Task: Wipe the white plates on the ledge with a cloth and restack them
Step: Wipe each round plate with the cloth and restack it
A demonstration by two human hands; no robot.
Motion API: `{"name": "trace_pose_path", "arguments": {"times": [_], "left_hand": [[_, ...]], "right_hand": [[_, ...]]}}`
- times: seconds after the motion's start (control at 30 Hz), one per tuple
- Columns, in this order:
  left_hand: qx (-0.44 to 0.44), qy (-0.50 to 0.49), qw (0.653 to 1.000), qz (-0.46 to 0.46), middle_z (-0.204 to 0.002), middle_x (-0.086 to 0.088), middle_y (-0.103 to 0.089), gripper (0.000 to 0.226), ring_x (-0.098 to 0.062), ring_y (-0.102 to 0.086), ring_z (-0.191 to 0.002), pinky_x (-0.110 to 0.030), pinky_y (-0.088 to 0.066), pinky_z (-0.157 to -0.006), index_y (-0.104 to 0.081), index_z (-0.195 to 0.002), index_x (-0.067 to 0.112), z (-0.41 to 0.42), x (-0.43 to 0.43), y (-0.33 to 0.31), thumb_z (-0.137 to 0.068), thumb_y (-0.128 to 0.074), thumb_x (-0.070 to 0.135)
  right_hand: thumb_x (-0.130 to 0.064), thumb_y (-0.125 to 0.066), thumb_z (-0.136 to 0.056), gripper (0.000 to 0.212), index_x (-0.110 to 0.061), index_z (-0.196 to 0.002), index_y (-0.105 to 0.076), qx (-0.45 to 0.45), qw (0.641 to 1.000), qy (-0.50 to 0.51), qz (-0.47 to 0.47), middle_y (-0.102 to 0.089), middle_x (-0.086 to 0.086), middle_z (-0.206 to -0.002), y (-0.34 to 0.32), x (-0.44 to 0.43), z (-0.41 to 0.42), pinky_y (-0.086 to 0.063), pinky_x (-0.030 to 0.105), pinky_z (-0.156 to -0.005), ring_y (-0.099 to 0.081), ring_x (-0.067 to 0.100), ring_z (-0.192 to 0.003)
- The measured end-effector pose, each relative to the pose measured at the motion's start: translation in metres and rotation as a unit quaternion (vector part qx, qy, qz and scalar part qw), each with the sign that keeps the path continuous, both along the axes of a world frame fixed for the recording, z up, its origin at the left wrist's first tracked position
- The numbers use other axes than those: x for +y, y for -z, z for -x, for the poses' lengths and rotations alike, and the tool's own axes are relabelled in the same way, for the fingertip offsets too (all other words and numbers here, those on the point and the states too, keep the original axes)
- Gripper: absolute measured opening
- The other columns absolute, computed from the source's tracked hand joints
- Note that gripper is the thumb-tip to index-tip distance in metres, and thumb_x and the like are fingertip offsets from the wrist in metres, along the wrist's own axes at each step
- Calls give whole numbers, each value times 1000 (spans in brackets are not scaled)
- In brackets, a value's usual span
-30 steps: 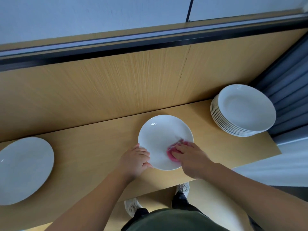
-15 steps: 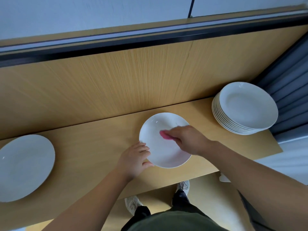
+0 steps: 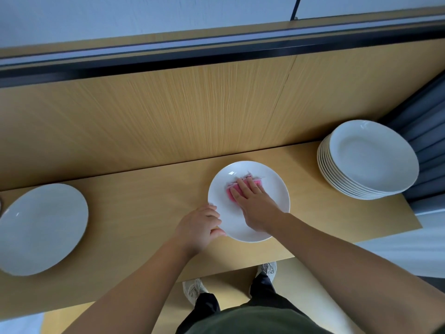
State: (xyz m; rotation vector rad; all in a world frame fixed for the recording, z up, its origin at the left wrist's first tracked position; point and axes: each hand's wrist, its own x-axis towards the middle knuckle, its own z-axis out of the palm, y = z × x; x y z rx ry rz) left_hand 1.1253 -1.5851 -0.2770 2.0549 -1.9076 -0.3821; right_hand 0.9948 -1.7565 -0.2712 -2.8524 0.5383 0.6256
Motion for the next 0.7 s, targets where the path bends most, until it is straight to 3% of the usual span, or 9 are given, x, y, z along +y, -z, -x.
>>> {"name": "trace_pose_path", "arguments": {"times": [0.1, 0.27, 0.33, 0.4, 0.43, 0.5, 0.57, 0.7], "left_hand": [[5, -12, 1000, -3, -85, 5, -73, 50, -16, -70, -95, -25, -57, -71, -77, -73, 17, 1, 0, -2, -76, -47, 57], [-10, -18, 1000, -13, -84, 8, -74, 49, -12, -70, -92, -24, -57, -68, -78, -74, 20, 1, -2, -3, -74, -47, 58], [-5, -16, 999, -30, -84, 8, -74, 46, -12, -70, -92, -24, -58, -68, -79, -74, 19, 2, -2, -5, -74, -53, 57], [-1, -15, 999, -44, -84, 7, -74, 37, -14, -71, -92, -26, -58, -69, -78, -75, 18, 1, -2, -7, -69, -70, 54], [-2, -16, 999, -43, -84, 6, -74, 34, -14, -71, -92, -26, -58, -68, -79, -75, 17, 2, -2, -7, -63, -80, 49], [-7, -23, 999, -36, -84, 7, -74, 34, -13, -71, -91, -26, -58, -67, -79, -75, 18, 2, -2, -7, -58, -84, 47], [-8, -28, 999, -28, -83, 8, -74, 34, -12, -71, -90, -23, -57, -66, -78, -73, 19, 2, -3, -9, -57, -83, 49], [-18, -16, 999, -23, -80, 9, -74, 37, -11, -71, -88, -23, -56, -72, -78, -70, 21, 3, -6, -14, -48, -91, 48]], "right_hand": [[-23, -37, -101, 68, -24, -155, 2, 2, 999, -50, -9, 10, 7, -163, 0, 5, 8, 13, 44, -117, 15, 36, -147], [-17, -42, -97, 71, -25, -156, -2, 3, 991, -123, -58, 6, 4, -163, -2, 16, 36, 18, 41, -117, 20, 29, -146], [-27, -23, -99, 58, -24, -156, -11, -4, 987, -137, -85, -2, 4, -164, -4, 13, 47, 9, 44, -121, 16, 27, -147], [-43, -3, -92, 68, -22, -155, -19, 1, 984, -141, -111, -11, 5, -163, -11, 9, 58, 2, 42, -122, 4, 27, -150], [-47, -4, -92, 70, -22, -154, -22, 2, 982, -142, -124, -15, 4, -162, -15, 7, 63, 2, 38, -123, -2, 26, -150], [-41, -28, -101, 54, -21, -152, -31, -14, 977, -152, -147, -28, 3, -158, -23, 2, 67, -4, 35, -123, -14, 23, -149], [-27, -43, -102, 43, -22, -145, -44, -44, 973, -156, -166, -45, 0, -149, -27, -4, 69, -22, 38, -120, -32, 20, -144], [-30, -38, -104, 35, -33, -136, -53, -28, 973, -149, -172, -58, -11, -135, -41, -15, 75, -41, 33, -103, -49, 15, -126]]}}
